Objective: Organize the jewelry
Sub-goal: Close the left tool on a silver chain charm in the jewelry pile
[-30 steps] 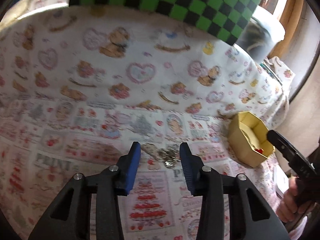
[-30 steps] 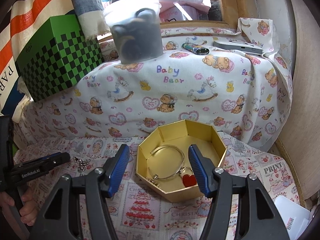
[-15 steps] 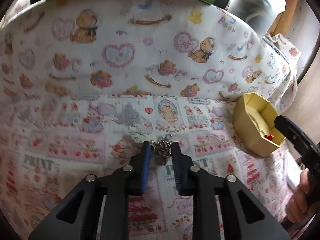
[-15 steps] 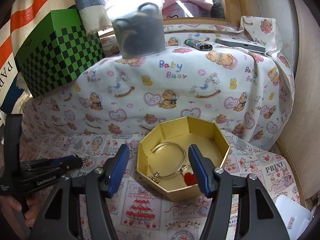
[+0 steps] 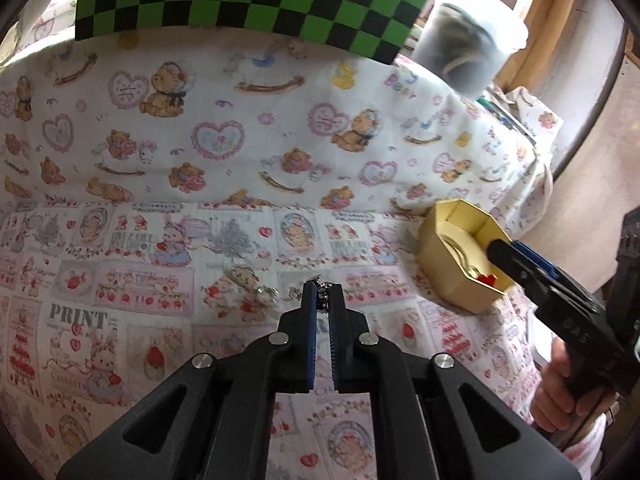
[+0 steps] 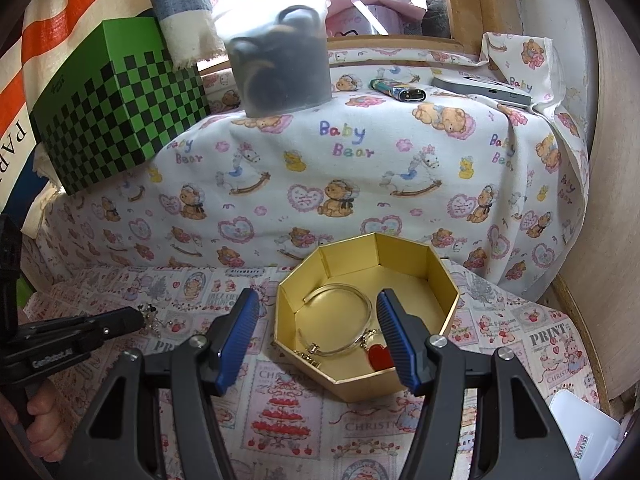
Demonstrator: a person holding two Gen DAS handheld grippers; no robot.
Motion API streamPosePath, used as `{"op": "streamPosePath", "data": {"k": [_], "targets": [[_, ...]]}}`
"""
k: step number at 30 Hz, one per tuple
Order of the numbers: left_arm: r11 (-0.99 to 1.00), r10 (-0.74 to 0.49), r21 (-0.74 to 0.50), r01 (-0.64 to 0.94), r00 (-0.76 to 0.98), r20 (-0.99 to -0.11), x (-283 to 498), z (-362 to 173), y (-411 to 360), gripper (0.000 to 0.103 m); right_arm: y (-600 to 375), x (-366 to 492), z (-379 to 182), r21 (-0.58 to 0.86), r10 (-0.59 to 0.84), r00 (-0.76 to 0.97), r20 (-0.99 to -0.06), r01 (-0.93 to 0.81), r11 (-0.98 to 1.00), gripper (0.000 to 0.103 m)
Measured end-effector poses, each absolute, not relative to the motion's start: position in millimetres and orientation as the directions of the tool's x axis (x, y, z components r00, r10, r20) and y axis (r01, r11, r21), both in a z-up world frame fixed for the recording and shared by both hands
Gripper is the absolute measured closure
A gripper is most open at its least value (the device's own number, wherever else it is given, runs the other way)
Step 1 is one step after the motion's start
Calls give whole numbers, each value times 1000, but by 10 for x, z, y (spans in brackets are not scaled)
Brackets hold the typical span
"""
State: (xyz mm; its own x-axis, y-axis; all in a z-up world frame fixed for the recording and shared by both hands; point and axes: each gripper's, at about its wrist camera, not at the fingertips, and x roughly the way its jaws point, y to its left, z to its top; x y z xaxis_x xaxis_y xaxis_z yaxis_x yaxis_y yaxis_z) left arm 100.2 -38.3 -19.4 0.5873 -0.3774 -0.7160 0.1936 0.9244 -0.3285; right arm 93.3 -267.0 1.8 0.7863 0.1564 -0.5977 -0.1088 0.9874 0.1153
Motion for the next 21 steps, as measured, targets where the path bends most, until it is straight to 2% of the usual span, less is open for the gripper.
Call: {"op": "streamPosePath", "data": {"k": [6,9,11,18,21], "targets": [[923,-385,-318,219,533,-753,875,-224,-473,98,-2682,924,28,132,181,779,-600,-127,983,44],[924,-382,-317,212,534,-754,842,-215,-497,98,-2685,946,14,218,283,734,-617,-185,958,44],[923,-382,-337,184,525,-760,851,-236,-460,98,-2663,940,8,247,319,717,-620,-208,947,49],[934,-343,-335,120,553,-759,860,-224,-288,96,-2536,876,30,201,314,723,-615,-241,950,51],[932,-356,-331,145,528,-771,852,-228,-288,86,-2518,877,30,190,307,726,-615,-242,952,51]]}}
